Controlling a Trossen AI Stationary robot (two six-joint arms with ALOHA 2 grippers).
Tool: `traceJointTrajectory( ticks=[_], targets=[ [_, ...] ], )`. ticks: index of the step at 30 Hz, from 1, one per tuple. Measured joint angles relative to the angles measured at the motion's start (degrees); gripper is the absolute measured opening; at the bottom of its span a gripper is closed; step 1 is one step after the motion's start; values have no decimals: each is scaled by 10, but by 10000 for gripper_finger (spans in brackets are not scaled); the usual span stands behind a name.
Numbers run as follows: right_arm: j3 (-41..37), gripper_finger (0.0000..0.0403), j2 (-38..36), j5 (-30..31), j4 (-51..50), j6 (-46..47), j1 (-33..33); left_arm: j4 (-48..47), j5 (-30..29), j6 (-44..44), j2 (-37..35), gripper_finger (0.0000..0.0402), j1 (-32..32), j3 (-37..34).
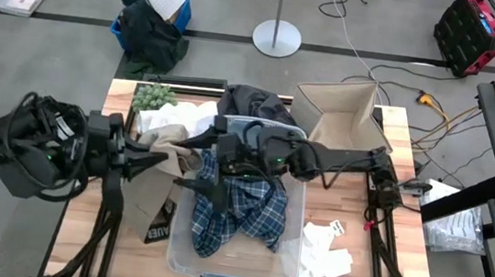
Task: Sort clothes
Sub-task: Put the brown shorts into the transparent bin
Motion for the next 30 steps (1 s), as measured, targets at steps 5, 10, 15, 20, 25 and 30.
traceJointTrajectory(
  ticks=[5, 10, 15, 20, 25, 30],
  targets=[
    [0, 340, 9, -10, 11, -6, 1, 64, 1, 75, 25, 0, 20, 0],
    [0, 197, 6, -12, 11, -16, 1, 106, 0, 103, 35, 9, 31, 0],
    [0, 31, -11, -13, 3, -75, 1, 113, 24, 110, 31, 58, 32, 0],
    [-2, 17, -57, 9, 11, -112, 0, 112, 37, 113, 11, 108, 30, 0],
    [0, 16, -132, 43, 1, -168, 0, 110, 51, 117, -17, 134, 30, 0],
    [1, 15, -211, 104, -89, -197, 0, 110, 51, 123, -49, 139, 30, 0]
  ],
)
